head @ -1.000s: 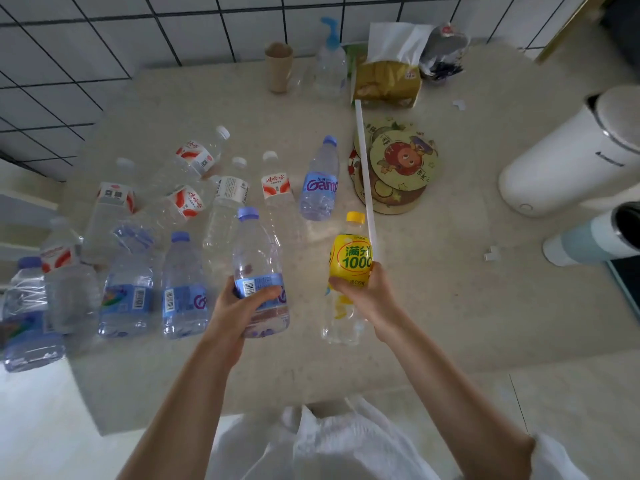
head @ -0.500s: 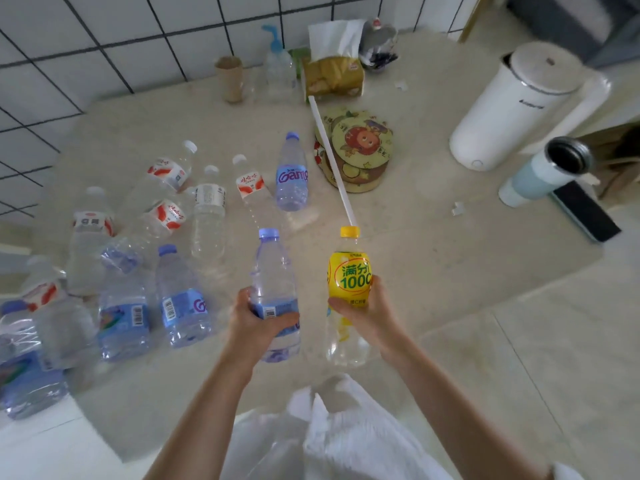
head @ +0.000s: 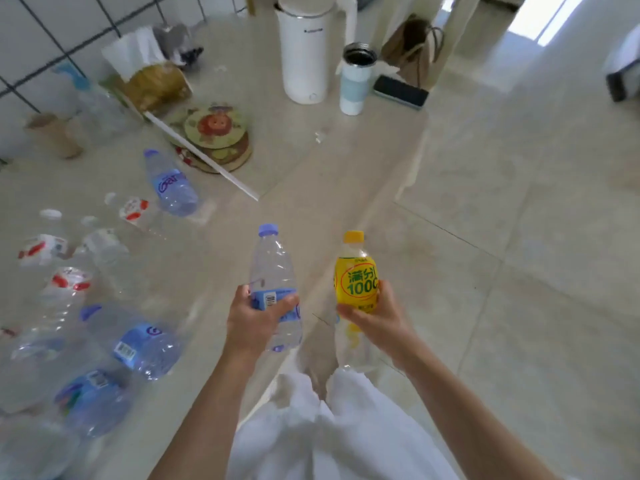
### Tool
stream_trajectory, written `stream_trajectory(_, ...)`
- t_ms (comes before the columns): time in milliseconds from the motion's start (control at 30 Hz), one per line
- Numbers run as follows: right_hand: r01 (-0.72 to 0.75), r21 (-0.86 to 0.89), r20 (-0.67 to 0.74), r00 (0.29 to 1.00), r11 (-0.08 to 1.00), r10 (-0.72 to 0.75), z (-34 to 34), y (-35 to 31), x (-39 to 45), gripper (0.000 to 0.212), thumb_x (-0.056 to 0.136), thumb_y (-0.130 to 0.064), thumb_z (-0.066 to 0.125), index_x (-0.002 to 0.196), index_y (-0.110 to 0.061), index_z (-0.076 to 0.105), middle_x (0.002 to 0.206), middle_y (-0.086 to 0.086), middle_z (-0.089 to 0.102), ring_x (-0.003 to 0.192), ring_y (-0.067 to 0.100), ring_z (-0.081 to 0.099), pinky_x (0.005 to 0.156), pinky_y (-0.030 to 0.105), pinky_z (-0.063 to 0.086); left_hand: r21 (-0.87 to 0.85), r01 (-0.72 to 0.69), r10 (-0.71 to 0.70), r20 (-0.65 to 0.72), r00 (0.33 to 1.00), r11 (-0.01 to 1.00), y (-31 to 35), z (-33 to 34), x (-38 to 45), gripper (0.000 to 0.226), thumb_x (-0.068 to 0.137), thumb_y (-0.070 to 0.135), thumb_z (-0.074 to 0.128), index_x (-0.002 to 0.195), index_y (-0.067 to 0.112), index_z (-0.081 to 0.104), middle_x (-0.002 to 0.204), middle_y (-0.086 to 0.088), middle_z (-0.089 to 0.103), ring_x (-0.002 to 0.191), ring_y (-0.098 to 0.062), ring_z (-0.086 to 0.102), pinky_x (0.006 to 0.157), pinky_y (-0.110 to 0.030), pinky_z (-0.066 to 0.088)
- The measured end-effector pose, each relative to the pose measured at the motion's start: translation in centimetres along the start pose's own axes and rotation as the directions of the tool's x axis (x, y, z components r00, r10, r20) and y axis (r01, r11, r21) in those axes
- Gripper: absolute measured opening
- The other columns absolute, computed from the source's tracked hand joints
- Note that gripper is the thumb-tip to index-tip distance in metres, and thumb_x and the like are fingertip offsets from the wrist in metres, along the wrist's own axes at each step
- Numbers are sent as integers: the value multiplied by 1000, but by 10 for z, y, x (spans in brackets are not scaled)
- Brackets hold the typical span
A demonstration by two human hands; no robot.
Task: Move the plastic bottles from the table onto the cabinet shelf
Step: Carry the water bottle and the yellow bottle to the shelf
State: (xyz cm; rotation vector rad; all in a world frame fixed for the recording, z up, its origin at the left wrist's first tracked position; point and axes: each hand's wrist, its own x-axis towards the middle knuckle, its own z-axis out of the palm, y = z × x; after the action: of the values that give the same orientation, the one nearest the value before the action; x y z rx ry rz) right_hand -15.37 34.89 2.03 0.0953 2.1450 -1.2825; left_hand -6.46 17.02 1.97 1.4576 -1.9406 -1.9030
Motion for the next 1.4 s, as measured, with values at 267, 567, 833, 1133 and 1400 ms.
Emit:
stream_trajectory(267, -127, 196, -269, 947, 972, 178, -81, 74, -58, 60, 57, -41, 82, 107, -22, 55, 97, -1, 69, 92, 20, 66, 81, 50, 57, 202, -125, 50, 340, 939, 971, 3, 91, -44, 66, 38, 52, 81, 95, 27, 58, 90, -3, 69, 81, -22, 70, 79, -47, 59)
stream_trajectory(567, -143, 479, -458, 801, 866, 386, -194, 179, -138, 58, 66, -35, 84, 111, -23, 49, 102, -2, 68, 97, 19, 66, 89, 48, 55, 296, -281, 48, 607, 793, 913, -21, 237, -139, 52, 70, 16, 84, 113, 10, 55, 97, -8, 68, 79, -17, 68, 61, -22, 53)
stream_trajectory(833, -98, 593, -585, 629, 799, 512, -293, 267, -213, 54, 72, -32, 82, 112, -22, 48, 103, 0, 65, 96, 20, 64, 87, 42, 55, 336, -395, -11, 773, 634, 855, -58, 368, -245, 47, 73, 15, 82, 111, 12, 54, 96, -6, 67, 77, -13, 65, 59, -20, 48)
stream_trajectory(1133, -14, 762, -587, 407, 647, 700, -362, 331, -266, 57, 70, -32, 84, 114, -21, 49, 105, 0, 66, 97, 19, 64, 88, 42, 55, 376, -570, -130, 896, 425, 731, -75, 483, -325, 56, 66, 20, 87, 112, 14, 56, 97, -7, 70, 85, -22, 70, 66, -30, 54)
stream_trajectory(1400, 61, 823, -564, 212, 566, 798, -443, 377, -291, 56, 71, -32, 82, 115, -17, 51, 105, 0, 65, 96, 18, 63, 83, 34, 54, 314, -738, -238, 948, 210, 597, -91, 609, -399, 52, 69, 18, 85, 109, 15, 52, 90, -2, 66, 76, -11, 65, 57, -19, 48)
